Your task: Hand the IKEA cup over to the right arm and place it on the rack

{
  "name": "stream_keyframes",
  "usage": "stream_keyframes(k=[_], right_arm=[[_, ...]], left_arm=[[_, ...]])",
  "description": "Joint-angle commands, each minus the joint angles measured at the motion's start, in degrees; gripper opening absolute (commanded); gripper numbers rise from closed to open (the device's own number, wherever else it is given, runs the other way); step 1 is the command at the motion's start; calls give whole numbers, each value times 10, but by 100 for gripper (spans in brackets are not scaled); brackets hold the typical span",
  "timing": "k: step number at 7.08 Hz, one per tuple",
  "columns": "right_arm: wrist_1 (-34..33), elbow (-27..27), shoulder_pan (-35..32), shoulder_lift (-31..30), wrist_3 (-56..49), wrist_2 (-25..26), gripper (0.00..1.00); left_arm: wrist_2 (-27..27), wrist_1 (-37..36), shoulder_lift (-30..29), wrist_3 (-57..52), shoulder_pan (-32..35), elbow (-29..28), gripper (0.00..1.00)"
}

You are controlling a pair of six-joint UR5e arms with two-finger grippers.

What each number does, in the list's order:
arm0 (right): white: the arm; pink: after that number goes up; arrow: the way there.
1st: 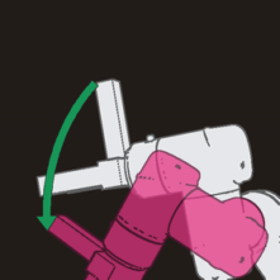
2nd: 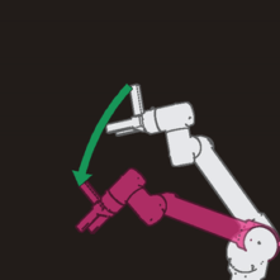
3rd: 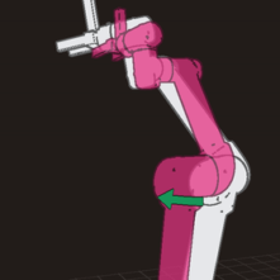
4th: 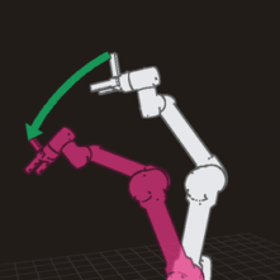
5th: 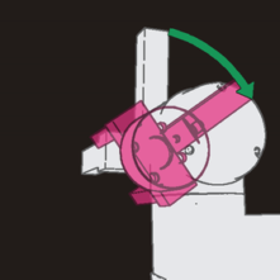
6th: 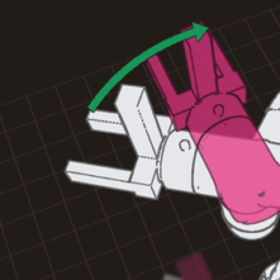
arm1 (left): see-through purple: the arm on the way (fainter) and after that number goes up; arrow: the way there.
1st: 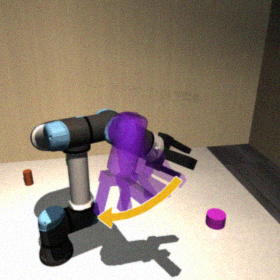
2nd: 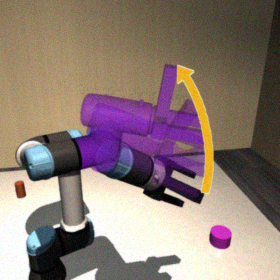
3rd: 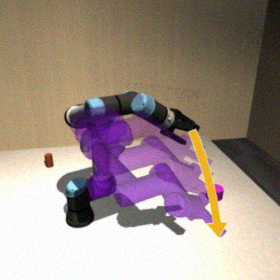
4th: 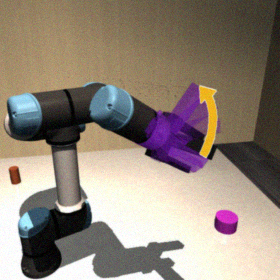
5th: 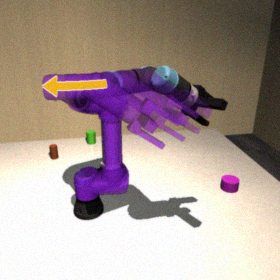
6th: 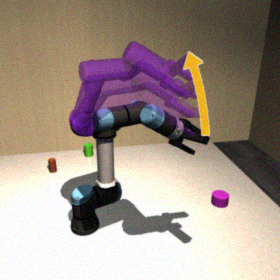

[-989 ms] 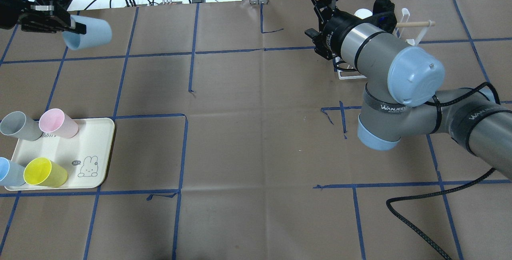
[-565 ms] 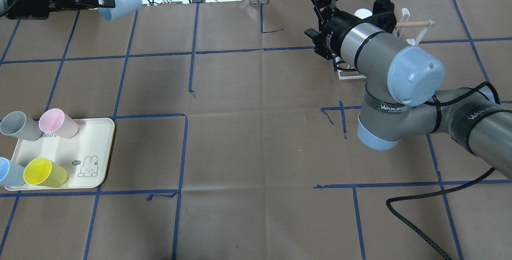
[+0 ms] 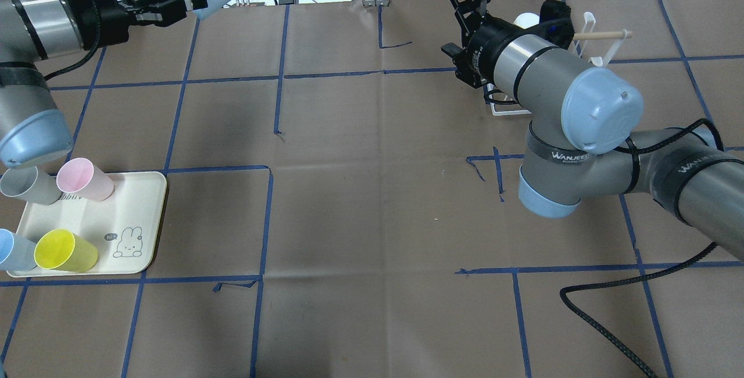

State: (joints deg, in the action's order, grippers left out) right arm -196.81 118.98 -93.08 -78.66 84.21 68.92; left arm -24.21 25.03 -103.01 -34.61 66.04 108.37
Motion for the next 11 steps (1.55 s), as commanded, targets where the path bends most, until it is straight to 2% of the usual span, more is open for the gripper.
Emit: stream_keyframes(k=[1, 2, 3, 4, 5, 7, 8, 9, 10, 11], right_arm=[[-2, -2, 2, -4, -1, 0, 100], [-1, -2, 3, -2, -2, 0, 100], [-1, -1, 2, 0, -2, 1, 100], [0, -1, 2, 0, -4, 1, 100], [0, 0, 2, -2, -4, 1, 100], [1, 0, 2, 0, -4, -1, 100], [1, -1, 1, 0, -4, -2, 100], [1, 1, 0, 0, -4, -11, 100], [4, 0, -1, 0, -4, -55, 100], [5, 0, -1, 1, -6, -64, 100]], left_arm=[[30, -152, -46, 11, 28, 19, 3], [29, -225, -49, 21, 51, 52, 3], [29, -327, -52, 49, 66, 108, 3], [24, -428, -58, 108, 75, 140, 4], [18, -467, -55, 161, 97, 144, 4], [-88, -465, -53, 175, 177, 140, 5], [-122, -461, -54, 196, 199, 126, 5], [-126, -460, -58, 199, 202, 118, 5], [-126, -459, -60, 201, 203, 118, 6], [-126, -460, -60, 201, 204, 118, 6]])
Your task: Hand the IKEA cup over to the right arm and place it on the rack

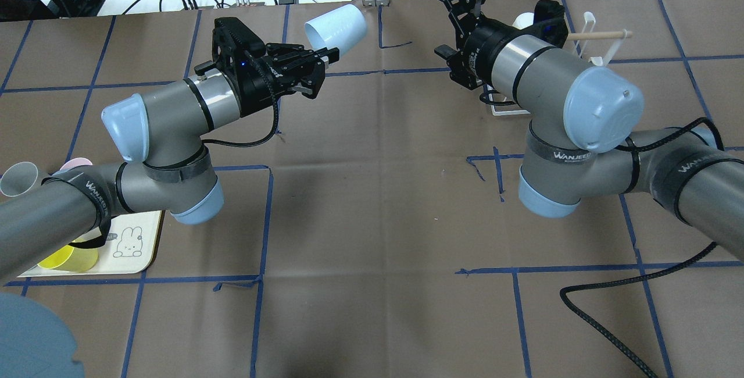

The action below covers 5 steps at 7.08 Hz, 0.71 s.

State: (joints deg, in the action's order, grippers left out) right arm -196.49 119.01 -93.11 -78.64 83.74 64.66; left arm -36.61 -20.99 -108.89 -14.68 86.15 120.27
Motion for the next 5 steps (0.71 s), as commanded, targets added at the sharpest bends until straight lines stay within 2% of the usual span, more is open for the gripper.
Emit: stream_keyframes(k=[1, 2, 5], right_arm=[[2, 0, 0, 1, -9, -41, 100], [4, 1, -1, 3, -39, -63, 100], [4, -29, -35, 52, -53, -64, 100]], left_arm=[[-3, 0, -1, 2, 2, -1, 6], [-3, 0, -1, 2, 2, -1, 7], [-3, -1, -1, 3, 3, -1, 7]])
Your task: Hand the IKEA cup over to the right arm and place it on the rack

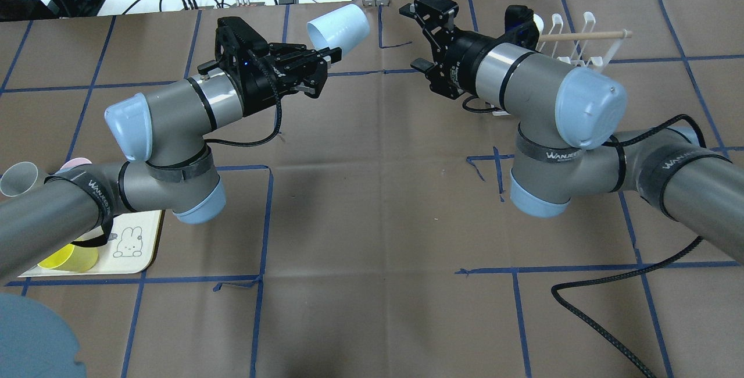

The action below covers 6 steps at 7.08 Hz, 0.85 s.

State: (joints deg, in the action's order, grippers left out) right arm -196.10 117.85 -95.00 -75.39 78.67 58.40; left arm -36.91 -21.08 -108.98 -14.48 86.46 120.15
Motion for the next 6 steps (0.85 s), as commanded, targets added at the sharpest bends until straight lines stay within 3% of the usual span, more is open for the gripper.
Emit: stream_keyframes(k=[1, 6], right_arm=[[4, -35, -29, 31, 0, 0, 100], [8, -97, -42, 83, 0, -2, 100]], left_arm=[[0, 0, 0, 10, 0, 0, 7], [0, -1, 1, 11, 0, 0, 8]])
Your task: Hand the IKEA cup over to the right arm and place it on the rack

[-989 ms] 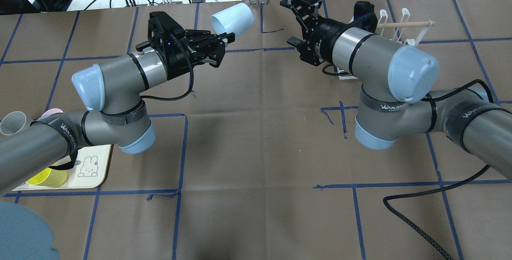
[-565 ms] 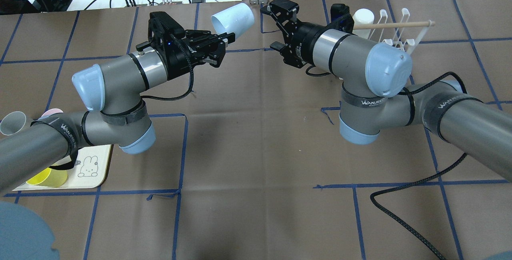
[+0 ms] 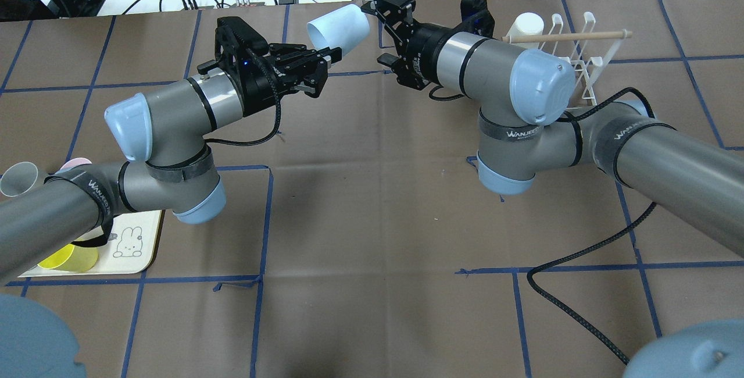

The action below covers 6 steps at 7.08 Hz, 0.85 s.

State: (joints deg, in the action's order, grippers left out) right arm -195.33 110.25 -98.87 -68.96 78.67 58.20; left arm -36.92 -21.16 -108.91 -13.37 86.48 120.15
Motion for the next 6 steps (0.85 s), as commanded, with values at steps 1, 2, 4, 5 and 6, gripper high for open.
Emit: stream_keyframes(k=[1, 2, 4, 5, 6], right_arm=[[0, -37, -16, 30, 2, 0, 100], [0, -49, -21, 39, 3, 1, 100], [-1, -64, -31, 58, 4, 1, 100], [-1, -69, -32, 60, 4, 1, 100], [0, -75, -32, 62, 4, 1, 100]], left_arm=[[0, 0, -1, 0, 0, 0, 8], [0, 0, 0, 0, 0, 1, 9], [0, -1, -1, 0, 0, 0, 9], [0, -1, -1, 0, 0, 0, 9], [0, -1, 0, 0, 0, 0, 9]])
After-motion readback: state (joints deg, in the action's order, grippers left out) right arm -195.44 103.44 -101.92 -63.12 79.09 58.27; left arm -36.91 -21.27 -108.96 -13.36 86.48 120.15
